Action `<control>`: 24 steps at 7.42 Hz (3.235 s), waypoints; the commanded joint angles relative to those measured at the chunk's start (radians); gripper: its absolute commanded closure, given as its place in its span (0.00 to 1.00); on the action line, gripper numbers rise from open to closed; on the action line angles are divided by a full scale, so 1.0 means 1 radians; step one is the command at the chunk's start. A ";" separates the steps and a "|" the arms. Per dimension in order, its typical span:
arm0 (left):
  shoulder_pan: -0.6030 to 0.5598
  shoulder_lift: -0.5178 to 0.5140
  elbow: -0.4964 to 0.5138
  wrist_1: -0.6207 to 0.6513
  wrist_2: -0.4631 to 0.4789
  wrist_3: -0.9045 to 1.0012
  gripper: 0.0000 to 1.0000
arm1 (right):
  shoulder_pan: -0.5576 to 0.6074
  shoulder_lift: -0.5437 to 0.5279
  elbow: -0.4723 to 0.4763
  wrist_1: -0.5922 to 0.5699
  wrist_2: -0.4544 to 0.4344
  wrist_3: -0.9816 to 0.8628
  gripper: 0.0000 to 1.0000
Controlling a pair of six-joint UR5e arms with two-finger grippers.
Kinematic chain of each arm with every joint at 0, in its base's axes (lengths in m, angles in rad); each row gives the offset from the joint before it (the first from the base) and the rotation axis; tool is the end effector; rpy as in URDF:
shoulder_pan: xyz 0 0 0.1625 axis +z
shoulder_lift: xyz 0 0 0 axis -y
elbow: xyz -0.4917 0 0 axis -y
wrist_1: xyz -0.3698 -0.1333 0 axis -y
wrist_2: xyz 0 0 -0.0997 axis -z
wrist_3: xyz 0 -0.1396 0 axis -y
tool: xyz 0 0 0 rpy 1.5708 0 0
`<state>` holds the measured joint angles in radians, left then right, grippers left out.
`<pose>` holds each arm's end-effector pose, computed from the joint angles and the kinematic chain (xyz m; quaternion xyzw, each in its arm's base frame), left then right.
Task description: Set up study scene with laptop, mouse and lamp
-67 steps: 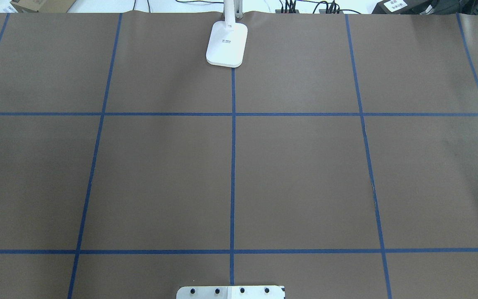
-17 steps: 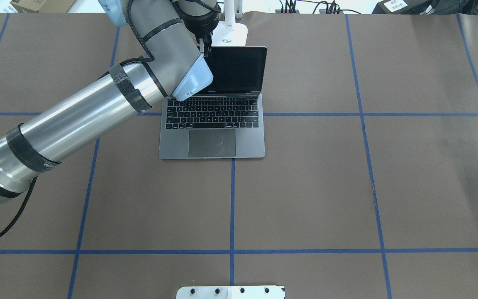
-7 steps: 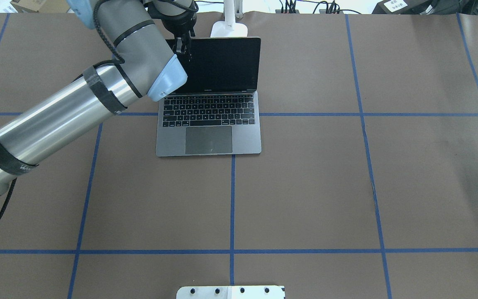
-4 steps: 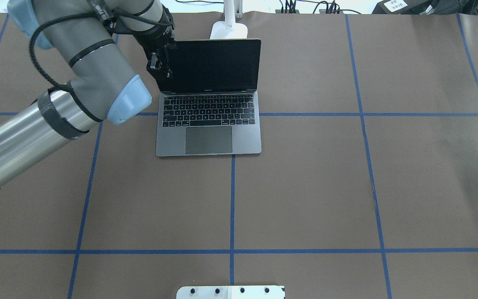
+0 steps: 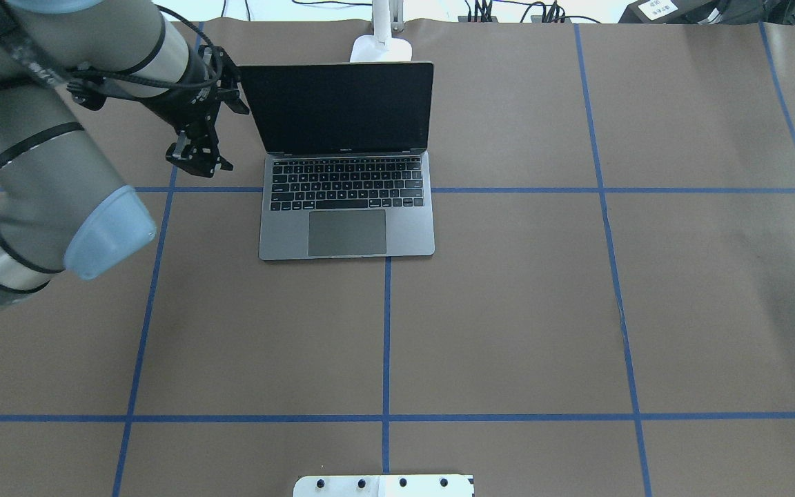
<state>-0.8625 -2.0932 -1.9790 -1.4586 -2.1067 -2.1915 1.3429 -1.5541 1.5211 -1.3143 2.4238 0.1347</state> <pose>0.3575 -0.5127 0.3013 -0.1948 0.4102 -0.5199 0.7235 -0.0845 -0.4889 0.7338 0.0257 -0.4227 -0.0882 0.9016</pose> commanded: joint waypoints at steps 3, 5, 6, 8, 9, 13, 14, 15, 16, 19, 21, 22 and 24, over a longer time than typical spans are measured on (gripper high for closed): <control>-0.018 0.446 -0.310 0.004 -0.035 0.689 0.00 | 0.002 -0.047 0.063 0.003 0.003 -0.017 0.01; -0.114 0.608 -0.357 0.000 -0.100 1.103 0.00 | 0.004 -0.116 0.112 0.003 0.001 -0.045 0.01; -0.213 0.699 -0.350 -0.014 -0.172 1.380 0.00 | 0.005 -0.138 0.099 0.001 -0.003 -0.187 0.01; -0.280 0.792 -0.310 -0.107 -0.200 1.599 0.00 | 0.045 -0.190 0.068 0.000 -0.003 -0.386 0.01; -0.341 0.820 -0.229 -0.185 -0.205 1.757 0.00 | 0.048 -0.220 0.068 0.003 -0.023 -0.398 0.01; -0.431 0.825 -0.141 -0.209 -0.263 1.908 0.00 | 0.076 -0.248 -0.117 -0.008 0.035 -0.732 0.01; -0.432 0.828 -0.142 -0.207 -0.310 1.900 0.00 | 0.084 -0.276 -0.148 -0.019 0.099 -0.798 0.01; -0.443 0.826 -0.158 -0.207 -0.323 1.897 0.00 | 0.090 -0.300 -0.142 -0.019 0.127 -0.832 0.01; -0.454 0.826 -0.164 -0.207 -0.323 1.897 0.00 | 0.081 -0.308 -0.142 -0.020 0.148 -0.860 0.01; -0.457 0.820 -0.191 -0.212 -0.323 1.805 0.00 | 0.036 -0.272 -0.141 -0.144 0.187 -0.869 0.01; -0.455 0.820 -0.196 -0.212 -0.322 1.803 0.00 | 0.030 -0.168 -0.137 -0.279 0.132 -0.949 0.01; -0.457 0.820 -0.202 -0.212 -0.322 1.802 0.00 | 0.050 -0.103 -0.139 -0.398 0.077 -1.040 0.01; -0.455 0.822 -0.205 -0.212 -0.323 1.781 0.00 | 0.129 0.027 -0.145 -0.705 -0.053 -1.269 0.01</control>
<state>-1.3188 -1.2724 -2.1816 -1.6704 -2.4293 -0.3953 1.4284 -1.6002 1.3782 -1.8443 2.4440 -0.9947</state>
